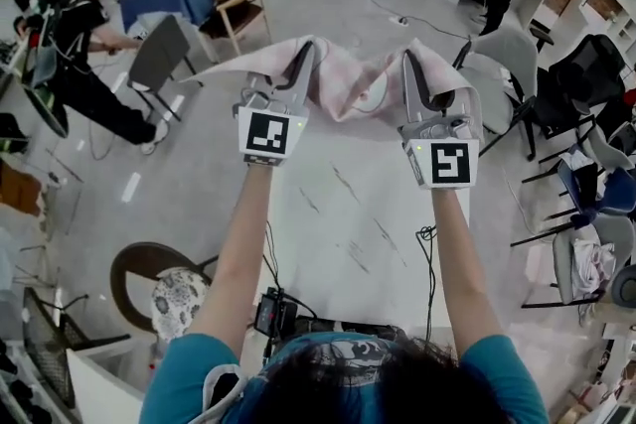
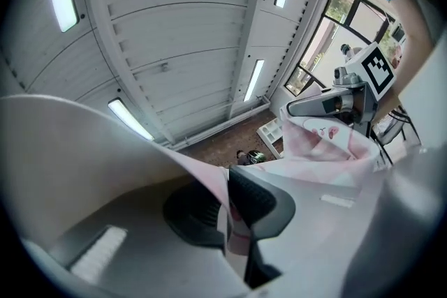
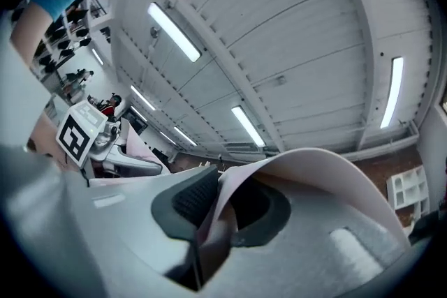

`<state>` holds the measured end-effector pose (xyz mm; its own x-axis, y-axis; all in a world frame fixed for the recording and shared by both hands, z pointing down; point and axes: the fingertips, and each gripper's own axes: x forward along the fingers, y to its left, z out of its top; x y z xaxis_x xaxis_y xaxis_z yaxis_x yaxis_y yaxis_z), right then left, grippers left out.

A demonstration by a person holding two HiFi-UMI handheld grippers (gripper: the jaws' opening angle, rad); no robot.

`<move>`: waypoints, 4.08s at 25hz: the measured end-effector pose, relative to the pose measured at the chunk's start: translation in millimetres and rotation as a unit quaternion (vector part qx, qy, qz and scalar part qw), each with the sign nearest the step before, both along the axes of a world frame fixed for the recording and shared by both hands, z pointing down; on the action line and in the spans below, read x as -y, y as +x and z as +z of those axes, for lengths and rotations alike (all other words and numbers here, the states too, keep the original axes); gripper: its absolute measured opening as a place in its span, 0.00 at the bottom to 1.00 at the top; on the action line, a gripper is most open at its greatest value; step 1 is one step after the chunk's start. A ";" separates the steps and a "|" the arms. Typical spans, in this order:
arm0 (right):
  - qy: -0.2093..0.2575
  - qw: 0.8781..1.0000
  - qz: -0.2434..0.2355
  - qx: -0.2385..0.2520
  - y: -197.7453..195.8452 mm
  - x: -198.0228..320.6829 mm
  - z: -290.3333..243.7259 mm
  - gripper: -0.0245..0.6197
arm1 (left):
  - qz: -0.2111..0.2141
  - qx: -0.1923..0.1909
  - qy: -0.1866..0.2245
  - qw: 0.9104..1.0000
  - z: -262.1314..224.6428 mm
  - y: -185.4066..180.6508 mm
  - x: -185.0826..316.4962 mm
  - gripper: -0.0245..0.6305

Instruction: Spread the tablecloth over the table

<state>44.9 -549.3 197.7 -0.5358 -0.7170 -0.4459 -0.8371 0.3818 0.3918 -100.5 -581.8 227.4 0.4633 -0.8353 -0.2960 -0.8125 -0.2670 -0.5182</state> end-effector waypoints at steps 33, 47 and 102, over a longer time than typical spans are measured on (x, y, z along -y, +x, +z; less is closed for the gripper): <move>-0.316 0.934 0.085 0.141 71.4 -88.7 216.3 0.13 | 0.021 -0.158 -0.247 0.956 199.1 -21.1 -100.1 0.11; -0.486 0.819 0.095 0.288 96.9 -166.5 310.3 0.13 | 0.017 -0.234 -0.355 0.905 273.8 -36.4 -167.9 0.12; -0.728 0.633 0.021 0.261 109.8 -399.4 511.3 0.13 | -0.214 -0.316 -0.579 0.720 498.9 -47.8 -392.8 0.17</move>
